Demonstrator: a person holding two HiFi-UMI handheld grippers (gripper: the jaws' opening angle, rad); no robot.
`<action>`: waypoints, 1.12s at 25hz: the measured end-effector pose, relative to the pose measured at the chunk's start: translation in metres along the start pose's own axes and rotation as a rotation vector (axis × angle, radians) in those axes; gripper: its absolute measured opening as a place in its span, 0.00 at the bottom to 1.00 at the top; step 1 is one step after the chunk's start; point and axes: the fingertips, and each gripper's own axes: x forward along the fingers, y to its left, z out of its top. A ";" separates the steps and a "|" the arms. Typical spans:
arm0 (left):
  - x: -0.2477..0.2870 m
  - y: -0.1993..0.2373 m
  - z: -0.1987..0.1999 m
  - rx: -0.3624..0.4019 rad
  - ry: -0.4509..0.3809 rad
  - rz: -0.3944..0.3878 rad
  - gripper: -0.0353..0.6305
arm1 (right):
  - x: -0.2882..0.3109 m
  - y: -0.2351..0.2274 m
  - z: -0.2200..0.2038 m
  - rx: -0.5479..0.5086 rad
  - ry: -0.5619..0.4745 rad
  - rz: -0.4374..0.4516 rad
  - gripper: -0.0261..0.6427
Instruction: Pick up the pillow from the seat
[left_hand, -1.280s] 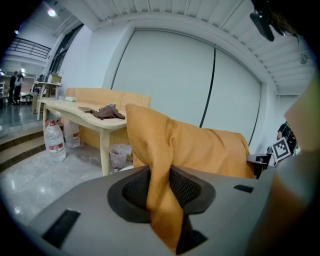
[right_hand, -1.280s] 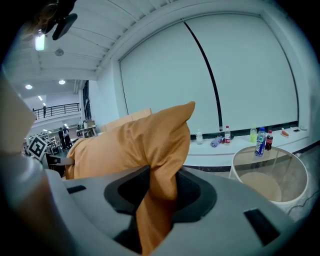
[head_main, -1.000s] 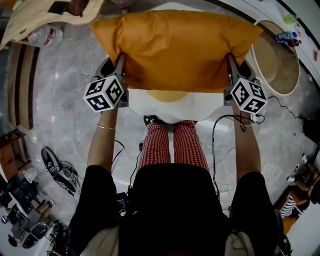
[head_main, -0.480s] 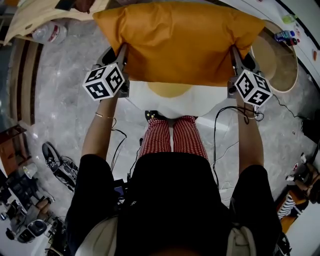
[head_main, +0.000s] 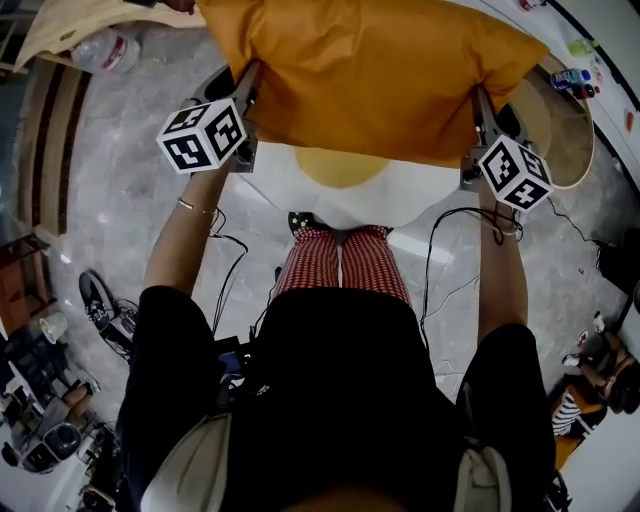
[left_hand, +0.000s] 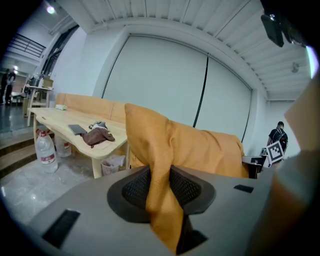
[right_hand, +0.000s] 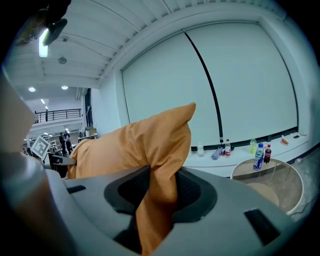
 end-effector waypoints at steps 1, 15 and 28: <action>0.000 0.000 0.000 0.004 0.006 -0.006 0.23 | 0.001 0.000 0.001 0.000 0.000 0.001 0.27; -0.028 -0.002 0.032 0.039 0.012 -0.040 0.23 | -0.004 0.026 0.036 -0.005 -0.031 0.025 0.27; -0.042 0.001 0.053 0.055 0.006 -0.056 0.23 | -0.006 0.041 0.068 -0.020 -0.098 0.061 0.27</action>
